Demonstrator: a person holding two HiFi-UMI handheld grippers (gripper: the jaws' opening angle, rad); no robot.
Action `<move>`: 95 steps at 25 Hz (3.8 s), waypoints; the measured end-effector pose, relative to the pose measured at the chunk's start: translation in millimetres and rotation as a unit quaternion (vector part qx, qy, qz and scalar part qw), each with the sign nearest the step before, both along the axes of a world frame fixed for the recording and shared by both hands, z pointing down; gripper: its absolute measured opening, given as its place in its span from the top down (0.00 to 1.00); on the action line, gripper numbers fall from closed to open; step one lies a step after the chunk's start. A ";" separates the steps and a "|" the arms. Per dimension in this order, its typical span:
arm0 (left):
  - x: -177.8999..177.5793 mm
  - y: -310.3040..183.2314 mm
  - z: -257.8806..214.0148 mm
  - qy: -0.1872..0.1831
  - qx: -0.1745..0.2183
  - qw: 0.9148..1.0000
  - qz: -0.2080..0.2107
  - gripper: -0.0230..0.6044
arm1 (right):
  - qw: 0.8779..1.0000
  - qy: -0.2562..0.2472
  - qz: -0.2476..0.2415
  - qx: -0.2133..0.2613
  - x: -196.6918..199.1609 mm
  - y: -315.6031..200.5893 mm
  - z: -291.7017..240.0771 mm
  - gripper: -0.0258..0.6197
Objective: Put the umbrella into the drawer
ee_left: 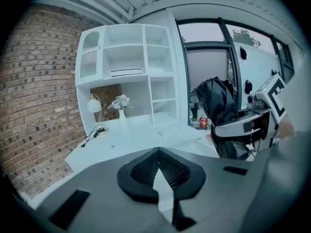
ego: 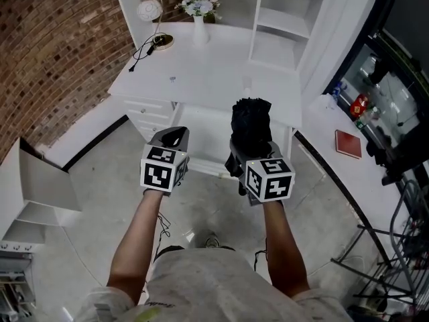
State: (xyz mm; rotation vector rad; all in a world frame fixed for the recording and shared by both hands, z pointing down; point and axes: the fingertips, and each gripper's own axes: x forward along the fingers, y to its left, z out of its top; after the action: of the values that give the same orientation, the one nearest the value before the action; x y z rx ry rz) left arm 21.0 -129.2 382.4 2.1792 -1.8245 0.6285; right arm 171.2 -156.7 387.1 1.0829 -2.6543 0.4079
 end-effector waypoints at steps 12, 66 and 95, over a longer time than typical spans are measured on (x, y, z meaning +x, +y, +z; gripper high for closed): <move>-2.4 -24.8 9.0 0.000 -0.001 1.000 0.015 0.97 | 1.000 0.001 0.015 0.003 -0.1 -21.4 4.3 0.56; -128.9 -141.3 108.7 0.062 -0.063 0.994 0.060 0.97 | 0.968 0.231 -0.083 -0.049 -128.2 -123.6 105.3 0.56; -151.9 -139.3 181.0 0.081 -0.130 0.985 0.082 0.97 | 0.902 0.342 -0.200 -0.175 -168.6 -93.8 231.2 0.56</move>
State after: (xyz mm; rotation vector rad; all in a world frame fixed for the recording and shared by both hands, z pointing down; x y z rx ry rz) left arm -130.9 -268.5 563.3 2.1481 -1.4073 0.6592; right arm 2.7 -250.5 618.3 0.4307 -1.9901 0.3214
